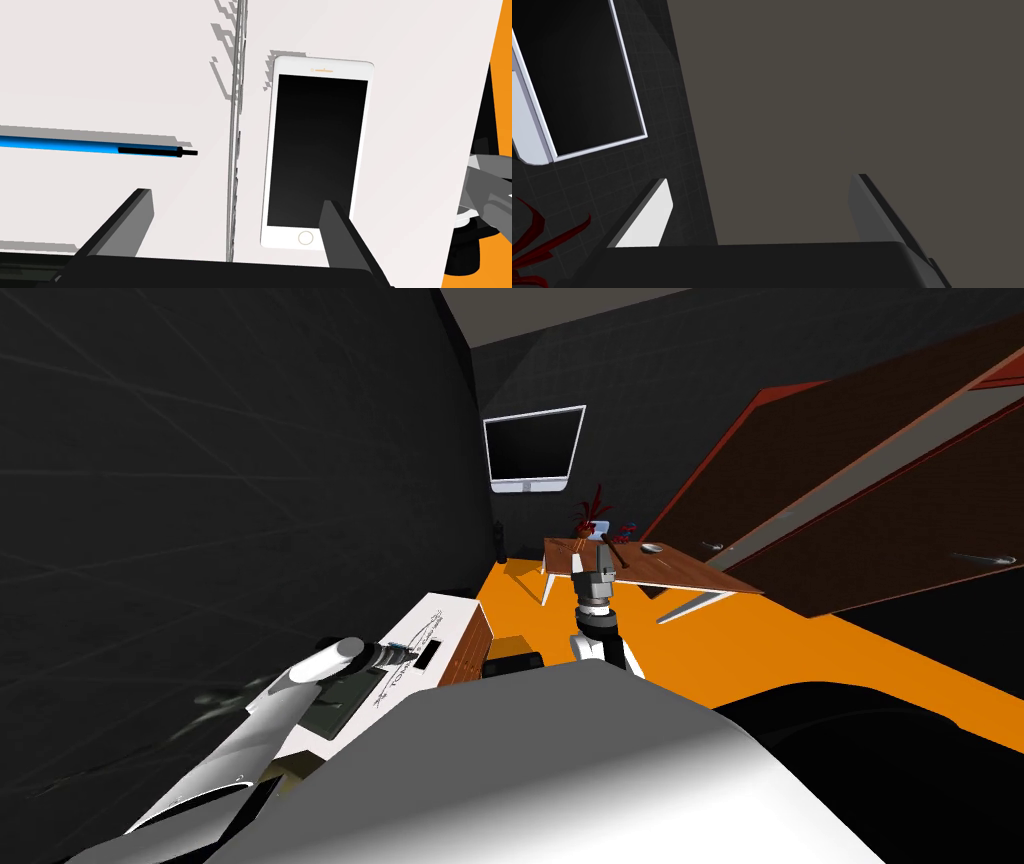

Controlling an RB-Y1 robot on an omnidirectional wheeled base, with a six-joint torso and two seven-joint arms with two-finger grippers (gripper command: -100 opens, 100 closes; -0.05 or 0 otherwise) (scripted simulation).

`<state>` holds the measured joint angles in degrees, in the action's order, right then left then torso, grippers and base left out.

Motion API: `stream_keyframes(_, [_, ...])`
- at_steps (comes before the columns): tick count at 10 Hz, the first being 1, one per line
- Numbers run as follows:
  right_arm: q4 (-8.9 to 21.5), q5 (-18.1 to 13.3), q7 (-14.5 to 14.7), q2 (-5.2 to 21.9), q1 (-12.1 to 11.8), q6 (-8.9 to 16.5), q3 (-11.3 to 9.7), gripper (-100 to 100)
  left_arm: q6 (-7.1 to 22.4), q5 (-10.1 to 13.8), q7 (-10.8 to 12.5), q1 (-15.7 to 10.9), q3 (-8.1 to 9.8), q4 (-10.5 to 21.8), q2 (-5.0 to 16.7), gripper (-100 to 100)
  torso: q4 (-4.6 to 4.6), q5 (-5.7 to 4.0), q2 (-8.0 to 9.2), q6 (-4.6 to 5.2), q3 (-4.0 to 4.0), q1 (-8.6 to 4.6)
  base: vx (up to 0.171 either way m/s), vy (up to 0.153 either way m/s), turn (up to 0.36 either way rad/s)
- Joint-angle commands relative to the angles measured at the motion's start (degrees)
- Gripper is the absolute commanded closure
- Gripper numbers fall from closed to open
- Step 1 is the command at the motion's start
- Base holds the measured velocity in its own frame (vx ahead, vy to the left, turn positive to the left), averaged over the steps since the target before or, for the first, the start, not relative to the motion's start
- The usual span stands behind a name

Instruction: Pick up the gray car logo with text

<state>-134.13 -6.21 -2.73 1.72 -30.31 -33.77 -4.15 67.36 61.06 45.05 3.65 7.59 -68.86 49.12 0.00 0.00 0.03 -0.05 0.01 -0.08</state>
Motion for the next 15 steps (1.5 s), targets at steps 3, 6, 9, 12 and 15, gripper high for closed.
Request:
stream_keyframes(3, [0.0,0.0,0.0,0.0,0.0,0.0,0.0,0,-0.5,-0.2,-3.5,-5.4,-2.44,5.9,-0.6,-100,0.00,-0.01,-0.01,0.03,0.00,0.00,-0.009,-0.016,0.063])
stream_keyframes(6, [0.0,0.0,0.0,0.0,0.0,0.0,0.0,0,-0.9,-0.4,-5.7,-9.8,-4.11,10.8,-1.0,-100,0.00,-0.01,0.00,0.03,0.00,0.01,-0.010,-0.015,0.068])
stream_keyframes(9, [0.0,0.0,0.0,0.0,0.0,0.0,0.0,0,-1.3,-0.6,-7.8,-13.8,-5.78,15.2,-1.4,-100,0.00,-0.01,0.01,0.03,0.00,0.01,-0.011,-0.016,0.056])
stream_keyframes(12, [0.0,0.0,0.0,0.0,0.0,0.0,0.0,0,-1.6,-0.9,-10.0,-18.1,-7.45,20.2,-1.9,-100,0.00,-0.01,0.00,0.03,0.00,0.01,-0.011,-0.014,0.082])
stream_keyframes(15, [0.0,0.0,0.0,0.0,0.0,0.0,0.0,0,-2.0,-1.1,-12.2,-22.2,-9.12,24.7,-2.3,-100,0.00,-0.01,0.00,0.03,0.00,0.00,-0.010,-0.014,0.064])
